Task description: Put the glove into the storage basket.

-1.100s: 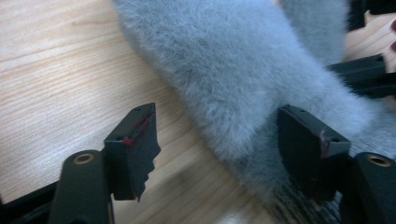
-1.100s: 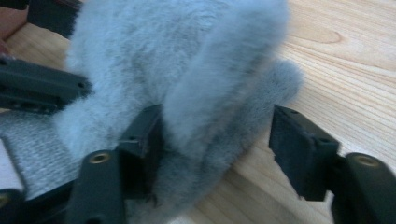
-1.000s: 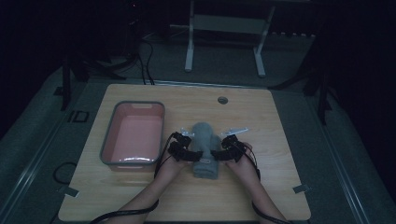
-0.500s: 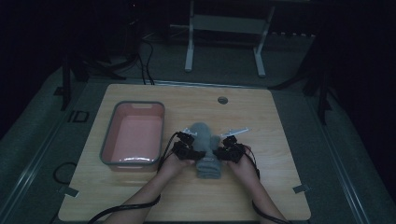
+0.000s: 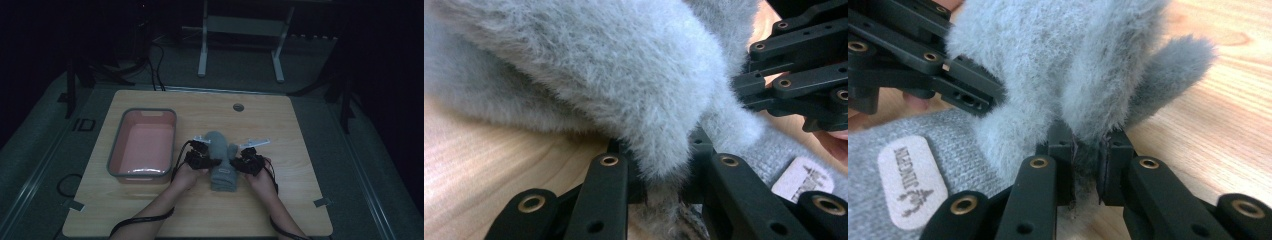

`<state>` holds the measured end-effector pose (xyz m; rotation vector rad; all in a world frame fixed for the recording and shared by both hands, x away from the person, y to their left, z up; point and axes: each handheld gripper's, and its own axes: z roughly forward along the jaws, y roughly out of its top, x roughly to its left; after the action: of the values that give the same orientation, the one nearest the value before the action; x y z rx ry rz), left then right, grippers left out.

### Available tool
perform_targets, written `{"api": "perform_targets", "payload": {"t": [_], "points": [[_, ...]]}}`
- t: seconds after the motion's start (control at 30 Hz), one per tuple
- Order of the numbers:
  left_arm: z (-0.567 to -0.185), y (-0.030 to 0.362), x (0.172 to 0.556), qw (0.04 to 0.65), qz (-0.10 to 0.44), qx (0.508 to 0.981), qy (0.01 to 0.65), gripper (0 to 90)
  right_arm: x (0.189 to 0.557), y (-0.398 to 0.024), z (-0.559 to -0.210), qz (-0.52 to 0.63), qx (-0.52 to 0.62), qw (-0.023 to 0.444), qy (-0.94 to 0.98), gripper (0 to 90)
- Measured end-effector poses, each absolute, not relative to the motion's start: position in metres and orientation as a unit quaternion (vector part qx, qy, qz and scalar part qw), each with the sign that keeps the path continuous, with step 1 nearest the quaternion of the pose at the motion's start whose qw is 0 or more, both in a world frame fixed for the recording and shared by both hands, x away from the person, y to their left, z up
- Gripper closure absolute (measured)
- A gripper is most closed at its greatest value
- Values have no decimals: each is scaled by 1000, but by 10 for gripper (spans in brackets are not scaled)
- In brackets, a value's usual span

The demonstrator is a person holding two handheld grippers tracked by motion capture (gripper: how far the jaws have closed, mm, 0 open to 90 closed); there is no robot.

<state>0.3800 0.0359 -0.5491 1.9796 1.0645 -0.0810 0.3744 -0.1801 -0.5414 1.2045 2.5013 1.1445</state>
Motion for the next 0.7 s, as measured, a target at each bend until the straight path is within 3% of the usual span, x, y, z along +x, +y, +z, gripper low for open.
{"api": "perform_targets", "payload": {"t": [0.7], "points": [[-480, 46, 377, 451, -12, 807, 380, 789, 361, -180, -479, 426, 383, 99, 814, 814]]}}
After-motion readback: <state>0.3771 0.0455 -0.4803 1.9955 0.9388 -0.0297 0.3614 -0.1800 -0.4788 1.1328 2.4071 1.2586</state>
